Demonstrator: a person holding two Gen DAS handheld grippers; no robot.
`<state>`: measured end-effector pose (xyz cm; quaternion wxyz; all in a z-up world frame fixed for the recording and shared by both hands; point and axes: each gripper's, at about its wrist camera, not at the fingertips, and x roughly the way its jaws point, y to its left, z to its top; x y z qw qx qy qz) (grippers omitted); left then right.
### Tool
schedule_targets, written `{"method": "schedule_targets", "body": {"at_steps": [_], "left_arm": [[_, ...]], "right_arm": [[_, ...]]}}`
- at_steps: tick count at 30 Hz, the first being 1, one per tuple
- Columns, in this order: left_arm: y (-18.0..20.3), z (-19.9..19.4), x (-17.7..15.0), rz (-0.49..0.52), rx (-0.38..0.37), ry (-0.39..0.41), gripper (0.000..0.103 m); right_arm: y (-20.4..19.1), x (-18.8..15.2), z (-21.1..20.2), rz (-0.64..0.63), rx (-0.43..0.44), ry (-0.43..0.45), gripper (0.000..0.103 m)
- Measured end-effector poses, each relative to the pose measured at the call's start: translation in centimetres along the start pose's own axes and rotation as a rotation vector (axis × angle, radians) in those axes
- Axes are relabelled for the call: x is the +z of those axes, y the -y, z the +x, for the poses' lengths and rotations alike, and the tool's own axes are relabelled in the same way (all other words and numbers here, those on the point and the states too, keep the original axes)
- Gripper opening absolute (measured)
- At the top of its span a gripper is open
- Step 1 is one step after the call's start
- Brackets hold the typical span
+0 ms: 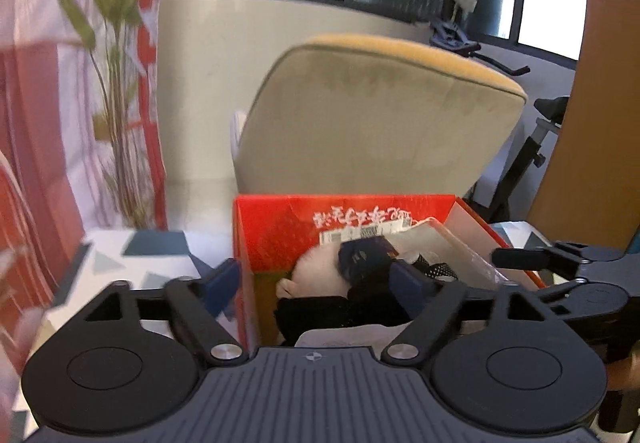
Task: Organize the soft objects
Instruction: 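Lower both tools to the white tied cloth beside the grey knit cloth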
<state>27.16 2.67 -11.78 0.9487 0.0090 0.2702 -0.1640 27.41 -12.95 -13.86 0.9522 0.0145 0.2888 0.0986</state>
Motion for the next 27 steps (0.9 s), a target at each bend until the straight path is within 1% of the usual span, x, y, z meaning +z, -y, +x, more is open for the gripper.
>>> {"method": "schedule_targets", "body": {"at_steps": [2,3,6,10,14,17,19,22,27], "left_arm": [[0.5,-1.0,-0.4,0.02,0.004,0.025,0.103],[0.7,-1.5,-0.7,0.026,0.004,0.035,0.103],[1.2,-2.6,-1.7,0.033,0.013,0.044,0.103],[1.3,-4.1,-3.3,0.012,0.037,0.064,0.103],[1.0,-5.3,-5.1,-0.009,0.06,0.082,0.103],[0.6,-5.9,-6.4,-0.029,0.068,0.081,0.103],[0.4,-6.2,-7.3,-0.041,0.072,0.071,0.103],[0.1,-6.2,-8.8,-0.072,0.077,0.049,0.103],[-0.3,-5.1,-11.3,-0.121,0.073,-0.018,0.103]], "right_arm": [[0.1,-0.4,-1.1,0.003,0.002,0.035,0.096],[0.3,-0.6,-1.8,0.013,0.003,0.057,0.103],[0.8,-1.5,-3.6,0.048,0.026,0.122,0.103],[1.0,-2.9,-5.8,0.082,0.025,0.159,0.103],[0.9,-4.8,-8.2,0.078,0.005,0.221,0.103],[1.1,-6.5,-9.7,0.087,-0.012,0.254,0.103],[1.4,-7.8,-10.5,0.102,-0.024,0.268,0.103],[1.9,-9.6,-11.0,0.122,-0.046,0.266,0.103],[2.8,-13.1,-10.6,0.161,-0.081,0.213,0.102]]}}
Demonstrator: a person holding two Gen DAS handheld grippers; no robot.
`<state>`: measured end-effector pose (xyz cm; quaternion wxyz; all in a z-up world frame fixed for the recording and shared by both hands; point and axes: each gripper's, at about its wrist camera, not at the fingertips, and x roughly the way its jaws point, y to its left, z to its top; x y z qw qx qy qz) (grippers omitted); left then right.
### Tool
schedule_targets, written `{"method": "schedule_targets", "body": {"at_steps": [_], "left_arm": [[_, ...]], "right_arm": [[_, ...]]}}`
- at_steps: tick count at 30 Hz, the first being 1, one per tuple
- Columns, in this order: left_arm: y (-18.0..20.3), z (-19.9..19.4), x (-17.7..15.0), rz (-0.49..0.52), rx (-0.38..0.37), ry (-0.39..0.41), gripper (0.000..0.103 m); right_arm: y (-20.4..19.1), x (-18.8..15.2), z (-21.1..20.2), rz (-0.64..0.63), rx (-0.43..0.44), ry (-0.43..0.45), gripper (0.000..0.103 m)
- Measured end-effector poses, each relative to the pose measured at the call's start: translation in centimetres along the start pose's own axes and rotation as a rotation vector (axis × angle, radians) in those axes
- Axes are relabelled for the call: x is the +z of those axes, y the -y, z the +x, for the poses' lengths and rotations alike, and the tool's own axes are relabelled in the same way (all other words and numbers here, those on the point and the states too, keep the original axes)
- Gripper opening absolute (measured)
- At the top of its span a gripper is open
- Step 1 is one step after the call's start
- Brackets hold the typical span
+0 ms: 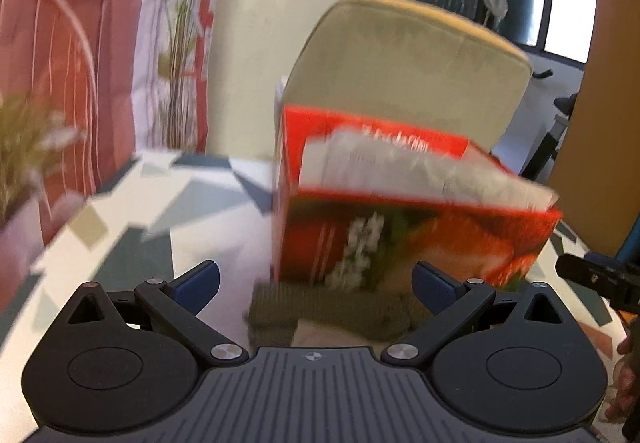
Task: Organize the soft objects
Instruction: 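Lower both tools to the white tied cloth beside the grey knit cloth, then close the left gripper on the white cloth while the right gripper closes on it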
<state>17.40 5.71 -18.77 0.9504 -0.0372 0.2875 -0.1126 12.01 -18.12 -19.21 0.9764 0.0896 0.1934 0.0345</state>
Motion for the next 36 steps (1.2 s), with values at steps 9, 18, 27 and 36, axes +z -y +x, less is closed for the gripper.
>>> {"method": "schedule_targets", "body": {"at_steps": [9,18,27,36], "left_arm": [[-0.1,1.5,-3.3,0.018,0.01,-0.054,0.103],[0.2,2.2,-5.1,0.047,0.016,-0.056,0.103],[-0.4,2.1,-5.7,0.002,0.034,-0.015,0.09],[-0.8,2.8,-5.9,-0.036,-0.032,-0.06,0.064]], "right_arm": [[1.6,-5.0,0.8,0.004,-0.097,-0.128,0.1],[2.2,-6.3,1.4,0.02,-0.104,-0.164,0.091],[3.1,-6.2,2.0,0.057,-0.082,-0.19,0.074],[2.5,-6.4,2.2,0.022,-0.045,-0.207,0.051]]}}
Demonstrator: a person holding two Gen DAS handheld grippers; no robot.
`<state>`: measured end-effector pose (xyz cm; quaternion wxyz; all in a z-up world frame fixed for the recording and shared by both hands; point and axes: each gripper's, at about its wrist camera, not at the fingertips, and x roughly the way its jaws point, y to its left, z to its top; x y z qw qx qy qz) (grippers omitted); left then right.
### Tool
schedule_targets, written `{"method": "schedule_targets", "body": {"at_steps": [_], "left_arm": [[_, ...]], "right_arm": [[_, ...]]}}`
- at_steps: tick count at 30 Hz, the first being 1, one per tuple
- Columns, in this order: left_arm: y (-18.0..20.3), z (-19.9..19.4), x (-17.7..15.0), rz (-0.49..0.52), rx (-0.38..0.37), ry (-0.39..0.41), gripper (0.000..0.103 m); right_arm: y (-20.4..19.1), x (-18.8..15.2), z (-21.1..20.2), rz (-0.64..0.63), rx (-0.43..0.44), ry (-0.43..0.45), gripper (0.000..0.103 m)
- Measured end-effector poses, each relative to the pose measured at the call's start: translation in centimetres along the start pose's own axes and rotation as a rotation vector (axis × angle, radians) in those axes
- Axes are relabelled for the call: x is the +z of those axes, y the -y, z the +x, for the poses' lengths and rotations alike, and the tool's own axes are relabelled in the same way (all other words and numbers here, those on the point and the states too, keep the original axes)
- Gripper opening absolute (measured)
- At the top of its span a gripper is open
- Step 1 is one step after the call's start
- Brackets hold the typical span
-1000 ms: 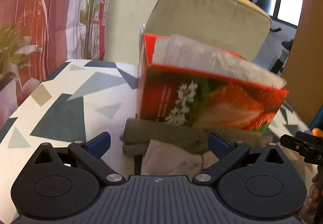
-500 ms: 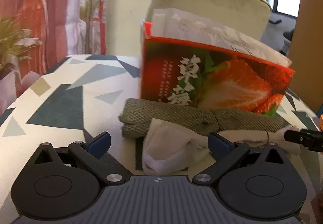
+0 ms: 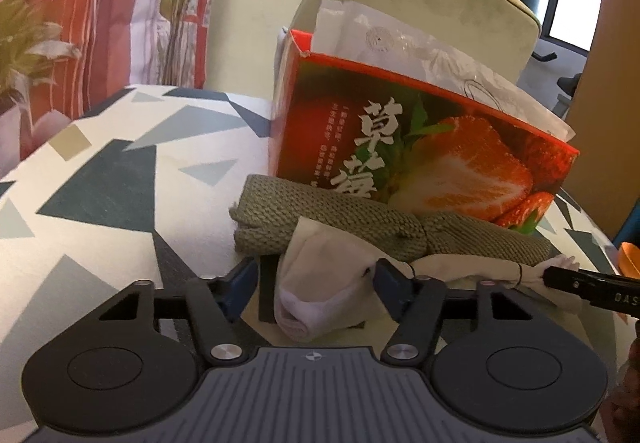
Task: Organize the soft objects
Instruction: 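Close the left gripper on the white cloth while the right gripper closes on it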
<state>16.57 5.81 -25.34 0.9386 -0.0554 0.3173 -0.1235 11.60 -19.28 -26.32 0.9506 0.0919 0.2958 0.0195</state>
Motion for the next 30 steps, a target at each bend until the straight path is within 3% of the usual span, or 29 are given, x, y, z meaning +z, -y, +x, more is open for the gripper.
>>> {"method": "schedule_targets", "body": {"at_steps": [4,17,26,30], "left_arm": [[0.2,0.7,-0.1,0.009,-0.023,-0.053,0.064],[0.3,0.9,-0.4,0.031,-0.021,-0.047,0.032],[0.3,0.7,-0.5,0.032,-0.022,-0.049,0.03],[0.8,0.5,-0.5,0.047,0.005,-0.037,0.028]], "right_arm": [[0.1,0.0,0.1,0.008,0.007,-0.009,0.049],[0.5,-0.1,0.4,0.023,0.028,-0.025,0.042],[1.9,-0.1,0.7,0.112,0.062,-0.051,0.043],[1.7,-0.2,0.7,0.104,0.084,-0.063,0.03]]}}
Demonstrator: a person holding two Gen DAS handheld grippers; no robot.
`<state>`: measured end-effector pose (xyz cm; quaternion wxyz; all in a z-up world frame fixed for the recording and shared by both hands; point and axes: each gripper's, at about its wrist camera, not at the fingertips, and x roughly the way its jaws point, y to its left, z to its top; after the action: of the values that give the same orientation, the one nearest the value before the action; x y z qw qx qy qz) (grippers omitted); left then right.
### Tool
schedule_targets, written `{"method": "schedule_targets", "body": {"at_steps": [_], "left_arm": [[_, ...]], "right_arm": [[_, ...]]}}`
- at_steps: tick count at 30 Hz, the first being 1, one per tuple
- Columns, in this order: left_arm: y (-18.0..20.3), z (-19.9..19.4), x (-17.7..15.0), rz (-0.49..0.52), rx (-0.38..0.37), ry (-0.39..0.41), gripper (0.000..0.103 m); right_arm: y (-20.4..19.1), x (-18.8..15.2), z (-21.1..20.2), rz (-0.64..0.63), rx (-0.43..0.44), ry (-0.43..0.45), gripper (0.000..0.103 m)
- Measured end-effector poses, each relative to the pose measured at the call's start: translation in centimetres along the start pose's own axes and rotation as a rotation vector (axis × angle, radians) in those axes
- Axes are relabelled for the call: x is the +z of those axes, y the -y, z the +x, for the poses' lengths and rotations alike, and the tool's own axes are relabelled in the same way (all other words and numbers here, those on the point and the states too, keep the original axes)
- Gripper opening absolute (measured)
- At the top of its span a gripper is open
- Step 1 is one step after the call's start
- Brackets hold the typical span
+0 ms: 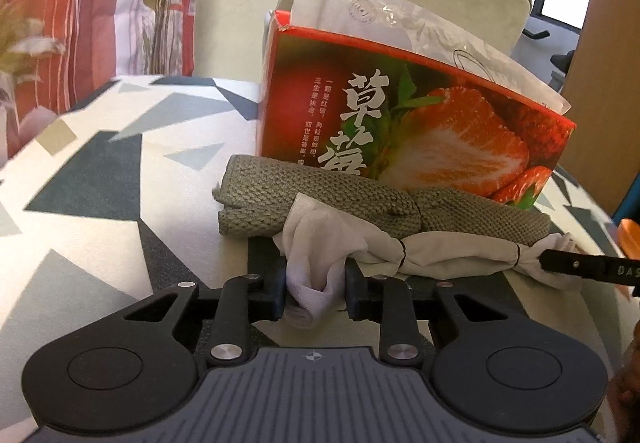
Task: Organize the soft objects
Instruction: 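Close the left gripper on the white cloth while the right gripper closes on it, then lift the white cloth with both grippers and carry it over the red box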
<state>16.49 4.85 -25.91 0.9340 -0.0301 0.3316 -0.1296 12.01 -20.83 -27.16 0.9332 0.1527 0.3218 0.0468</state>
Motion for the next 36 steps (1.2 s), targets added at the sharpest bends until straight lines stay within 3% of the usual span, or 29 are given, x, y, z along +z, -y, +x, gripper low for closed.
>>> {"method": "schedule_targets", "body": {"at_steps": [4,7,20,36], "left_arm": [[0.8,-0.7,0.0,0.041,0.005,0.022,0.024],[1.1,-1.8,-0.1,0.059,0.005,0.049,0.021],[2.5,-5.4,0.1,0.032,-0.065,0.109,0.02],[2.5,-7.8,1.3,0.04,-0.087,0.172,0.02]], "right_arm": [[-0.3,0.0,-0.4,-0.01,-0.001,0.011,0.016],[-1.0,-0.1,-1.2,-0.035,0.011,0.031,0.011],[-2.2,0.2,-6.4,-0.07,0.016,0.17,0.01],[-3.3,1.0,-9.4,-0.088,0.04,0.256,0.01]]}}
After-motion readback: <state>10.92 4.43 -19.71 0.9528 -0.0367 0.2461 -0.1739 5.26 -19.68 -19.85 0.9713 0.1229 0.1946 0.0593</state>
